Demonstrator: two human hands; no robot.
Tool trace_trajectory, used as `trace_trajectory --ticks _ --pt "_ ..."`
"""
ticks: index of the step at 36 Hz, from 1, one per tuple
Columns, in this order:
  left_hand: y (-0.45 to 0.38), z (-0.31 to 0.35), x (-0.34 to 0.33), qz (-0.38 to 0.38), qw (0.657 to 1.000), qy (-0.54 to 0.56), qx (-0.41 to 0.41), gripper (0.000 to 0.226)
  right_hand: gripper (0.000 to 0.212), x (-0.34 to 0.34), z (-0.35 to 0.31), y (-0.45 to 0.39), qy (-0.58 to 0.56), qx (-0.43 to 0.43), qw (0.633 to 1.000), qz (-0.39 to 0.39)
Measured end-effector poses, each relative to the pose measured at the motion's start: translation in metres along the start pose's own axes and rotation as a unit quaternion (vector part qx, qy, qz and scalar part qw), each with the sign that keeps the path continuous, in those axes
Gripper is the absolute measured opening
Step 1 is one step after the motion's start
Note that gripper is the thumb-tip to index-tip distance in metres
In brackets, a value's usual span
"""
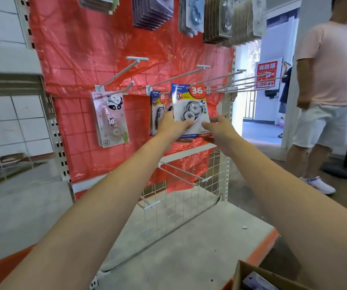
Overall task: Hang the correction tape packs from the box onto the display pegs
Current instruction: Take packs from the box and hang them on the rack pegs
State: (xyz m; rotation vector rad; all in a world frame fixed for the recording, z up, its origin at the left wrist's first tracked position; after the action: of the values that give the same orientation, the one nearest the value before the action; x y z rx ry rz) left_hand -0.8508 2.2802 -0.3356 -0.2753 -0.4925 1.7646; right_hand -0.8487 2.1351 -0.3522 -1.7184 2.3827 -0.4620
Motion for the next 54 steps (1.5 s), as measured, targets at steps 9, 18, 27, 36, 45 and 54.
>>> trace_trajectory --ticks 9,18,27,36,45,54 --pt "-0.033 -0.01 0.028 0.1 0.946 -0.303 -0.062 0.043 0.039 0.005 0.009 0.021 0.195 0.084 0.977 -0.011" --pt "-0.051 -0.041 0.023 0.134 0.909 -0.393 -0.029 0.052 0.034 0.044 0.053 0.058 0.397 0.177 0.9 -0.042" --pt "-0.053 -0.062 0.012 0.115 0.878 -0.465 -0.021 0.05 0.041 0.112 0.134 0.097 0.483 0.093 0.869 -0.053" --pt "0.006 -0.09 -0.043 0.003 0.867 -0.498 -0.031 0.049 0.044 0.136 0.157 0.11 0.494 0.071 0.866 -0.036" --pt "0.083 -0.078 -0.115 -0.101 0.894 -0.397 -0.18 0.027 0.044 0.146 0.168 0.126 0.471 0.061 0.879 -0.029" --pt "0.191 -0.144 -0.17 -0.239 0.863 -0.386 -0.222 0.025 0.045 0.166 0.239 0.177 0.449 -0.006 0.892 -0.048"
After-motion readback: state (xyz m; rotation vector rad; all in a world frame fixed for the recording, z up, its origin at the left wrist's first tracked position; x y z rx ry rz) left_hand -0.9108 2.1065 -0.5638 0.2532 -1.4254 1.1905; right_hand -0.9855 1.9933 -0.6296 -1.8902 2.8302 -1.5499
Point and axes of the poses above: each hand's wrist, its own y-axis away from the middle knuckle, its own x-axis out of the back of the hand, z = x × y, the point moved 6 cm from there along -y, towards the middle knuckle, and after that the axes turned 10 degrees about z, right-handed, at the moved point
